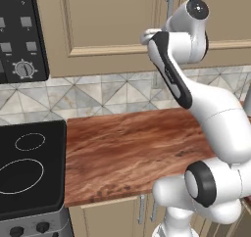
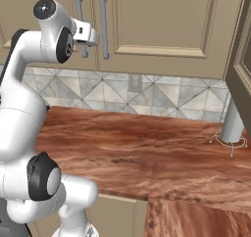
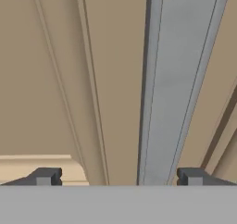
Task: Open the cabinet and move the ladle to the pot. Then close the cabinet.
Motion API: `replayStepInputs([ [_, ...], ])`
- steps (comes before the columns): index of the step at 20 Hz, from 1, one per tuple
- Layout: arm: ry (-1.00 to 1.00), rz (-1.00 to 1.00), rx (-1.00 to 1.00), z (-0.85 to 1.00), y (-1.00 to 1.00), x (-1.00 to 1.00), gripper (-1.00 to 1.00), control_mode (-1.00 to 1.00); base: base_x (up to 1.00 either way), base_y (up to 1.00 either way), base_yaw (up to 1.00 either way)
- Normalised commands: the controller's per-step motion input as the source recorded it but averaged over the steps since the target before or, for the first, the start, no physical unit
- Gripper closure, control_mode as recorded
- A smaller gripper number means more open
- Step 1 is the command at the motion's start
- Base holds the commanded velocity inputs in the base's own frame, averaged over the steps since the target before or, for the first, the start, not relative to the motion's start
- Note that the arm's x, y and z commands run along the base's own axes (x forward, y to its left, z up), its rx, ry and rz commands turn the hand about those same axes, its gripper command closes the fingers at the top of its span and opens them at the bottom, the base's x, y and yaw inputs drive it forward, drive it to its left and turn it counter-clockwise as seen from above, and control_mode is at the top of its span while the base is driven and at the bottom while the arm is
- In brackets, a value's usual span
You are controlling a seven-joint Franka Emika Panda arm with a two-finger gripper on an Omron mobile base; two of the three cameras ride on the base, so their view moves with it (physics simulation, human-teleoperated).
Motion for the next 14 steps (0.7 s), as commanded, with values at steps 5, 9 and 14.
replayStepInputs([
  [5,0.0,0.04,0.0,-0.4,0.0,0.42,-1.0,-1.0,0.0,0.0,0.0],
  [9,0.0,0.04,-0.01,-0.63,0.36,0.42,1.0,-1.0,0.0,0.0,0.0],
  [14,-0.01,0.03,0.04,-0.45,0.37,0.51,1.0,-1.0,0.0,0.0,0.0],
])
